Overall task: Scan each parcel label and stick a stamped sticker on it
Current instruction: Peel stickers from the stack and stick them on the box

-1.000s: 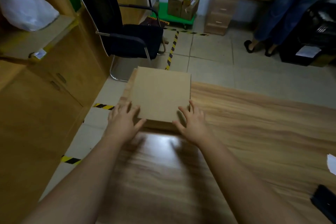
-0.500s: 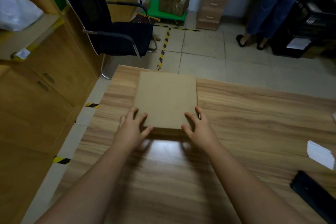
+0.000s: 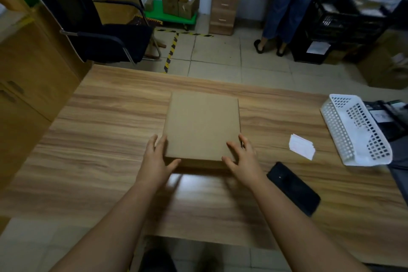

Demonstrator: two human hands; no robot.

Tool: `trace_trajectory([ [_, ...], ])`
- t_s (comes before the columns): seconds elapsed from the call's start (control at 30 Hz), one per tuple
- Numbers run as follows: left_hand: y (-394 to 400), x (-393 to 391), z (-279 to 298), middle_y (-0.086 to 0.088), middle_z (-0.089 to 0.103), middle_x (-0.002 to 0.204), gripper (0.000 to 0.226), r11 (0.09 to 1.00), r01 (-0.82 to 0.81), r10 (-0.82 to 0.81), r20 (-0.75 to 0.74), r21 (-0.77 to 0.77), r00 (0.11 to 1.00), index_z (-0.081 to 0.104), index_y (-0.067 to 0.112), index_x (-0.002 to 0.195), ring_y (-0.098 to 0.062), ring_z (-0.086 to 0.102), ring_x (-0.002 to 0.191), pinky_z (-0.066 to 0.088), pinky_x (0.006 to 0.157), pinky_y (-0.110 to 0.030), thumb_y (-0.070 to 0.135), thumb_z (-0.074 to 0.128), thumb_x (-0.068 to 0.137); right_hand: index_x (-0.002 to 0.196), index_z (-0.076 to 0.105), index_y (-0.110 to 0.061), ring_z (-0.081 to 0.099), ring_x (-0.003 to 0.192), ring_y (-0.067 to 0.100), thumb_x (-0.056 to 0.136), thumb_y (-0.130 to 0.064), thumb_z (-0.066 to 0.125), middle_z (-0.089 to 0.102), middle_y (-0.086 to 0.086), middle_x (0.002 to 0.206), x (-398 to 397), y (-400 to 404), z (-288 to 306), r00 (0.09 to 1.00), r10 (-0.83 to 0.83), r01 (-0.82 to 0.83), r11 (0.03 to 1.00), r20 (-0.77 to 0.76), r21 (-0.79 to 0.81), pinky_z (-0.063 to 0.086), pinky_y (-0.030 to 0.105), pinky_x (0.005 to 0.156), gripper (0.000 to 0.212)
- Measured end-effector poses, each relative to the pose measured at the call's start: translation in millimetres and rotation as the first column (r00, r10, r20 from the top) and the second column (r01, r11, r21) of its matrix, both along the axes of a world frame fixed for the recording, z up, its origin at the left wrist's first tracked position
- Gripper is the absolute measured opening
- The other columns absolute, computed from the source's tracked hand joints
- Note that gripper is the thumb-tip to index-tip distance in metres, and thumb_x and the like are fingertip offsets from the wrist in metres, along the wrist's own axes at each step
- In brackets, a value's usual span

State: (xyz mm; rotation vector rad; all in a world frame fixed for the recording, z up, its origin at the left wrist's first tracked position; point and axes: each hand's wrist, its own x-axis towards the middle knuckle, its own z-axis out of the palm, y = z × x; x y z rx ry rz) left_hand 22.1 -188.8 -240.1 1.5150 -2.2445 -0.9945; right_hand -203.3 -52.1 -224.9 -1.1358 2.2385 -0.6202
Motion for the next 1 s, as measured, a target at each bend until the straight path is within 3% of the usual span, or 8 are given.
trace_trajectory([
  [0.17,6.2,0.0,11.2,-0.015,0.05,0.144,0.085,0.999,-0.014,0.014,-0.003,-0.032,1.0,0.036,0.011,0.15,-0.028,0.048,0.131,0.034,0.11,-0.03,0.018,0.081,0.079,0.146,0.046,-0.028,0.013,0.15,0.021,0.097,-0.032,0.06,0.007,-0.005,0.164,0.8,3.4,2.4,0.996,-0.017,0.019,1.0,0.087,-0.021,0.018,0.04,0.122,0.051],
  [0.37,-3.1,6.6,63.4,-0.007,0.056,0.131,0.085,0.944,-0.006,-0.02,-0.077,-0.328,0.997,0.043,0.019,0.146,-0.024,0.048,0.12,0.038,0.104,-0.037,0.024,0.086,0.072,0.135,0.055,-0.023,0.026,0.146,0.019,0.096,-0.01,0.059,0.023,-0.001,0.16,8.5,-2.8,6.4,0.923,-0.127,0.175,0.979,0.363,-0.103,0.026,0.033,0.118,0.042],
  [0.47,1.5,-0.4,99.2,0.001,0.056,0.13,0.086,0.864,0.096,-0.143,-0.058,-0.494,0.988,0.044,0.024,0.144,-0.016,0.042,0.117,0.035,0.1,-0.036,0.032,0.086,0.069,0.129,0.057,-0.021,0.048,0.125,0.017,0.1,-0.016,0.052,0.046,0.007,0.148,19.4,-11.2,13.3,0.869,-0.189,0.235,0.971,0.457,-0.044,0.039,0.025,0.098,0.029],
  [0.53,7.2,-9.3,114.2,0.002,0.056,0.133,0.09,0.826,0.182,-0.239,-0.04,-0.533,0.97,0.043,0.026,0.145,-0.015,0.038,0.121,0.03,0.099,-0.033,0.037,0.086,0.067,0.133,0.057,-0.015,0.05,0.124,0.021,0.102,-0.029,0.05,0.05,0.008,0.144,22.0,-15.7,16.5,0.913,-0.178,0.203,0.979,0.367,-0.029,0.038,0.024,0.097,0.035],
  [0.6,13.0,-15.9,118.5,0.005,0.047,0.145,0.096,0.826,0.222,-0.276,-0.029,-0.519,0.961,0.037,0.03,0.148,-0.015,0.032,0.13,0.027,0.105,-0.037,0.047,0.082,0.066,0.136,0.055,-0.016,0.045,0.133,0.023,0.101,-0.037,0.05,0.047,0.009,0.146,20.4,-19.4,27.7,0.937,-0.191,0.23,0.968,0.292,-0.103,0.036,0.03,0.107,0.041],
  [0.73,19.1,-18.5,110.1,0.014,0.019,0.159,0.096,0.934,0.214,-0.232,-0.03,-0.287,0.972,0.027,0.038,0.151,-0.016,0.025,0.141,0.022,0.115,-0.038,0.047,0.081,0.073,0.142,0.047,-0.028,0.047,0.13,0.021,0.097,-0.048,0.052,0.045,0.005,0.145,19.1,-20.6,63.9,0.881,-0.228,0.371,0.877,0.415,-0.306,0.045,0.04,0.103,0.049],
  [0.9,28.6,-35.6,102.0,0.011,0.029,0.148,0.078,0.923,0.213,-0.3,-0.254,-0.319,0.919,0.048,0.016,0.142,0.013,0.026,0.127,0.02,0.107,-0.002,0.014,0.084,0.073,0.148,0.036,-0.037,0.04,0.132,0.014,0.09,-0.047,0.063,0.036,-0.004,0.148,29.8,-22.8,93.5,0.959,-0.043,0.166,0.888,0.281,-0.429,0.04,0.042,0.109,0.064],
  [1.0,31.9,-41.4,100.5,0.006,0.036,0.147,0.083,0.93,0.149,-0.264,-0.331,-0.335,0.906,0.049,0.013,0.14,0.021,0.027,0.126,0.022,0.104,0.0,0.008,0.087,0.067,0.147,0.037,-0.038,0.043,0.133,0.015,0.088,-0.045,0.066,0.04,-0.006,0.144,35.8,-25.8,96.6,0.962,-0.025,0.148,0.886,0.272,-0.44,0.039,0.041,0.111,0.067],
])
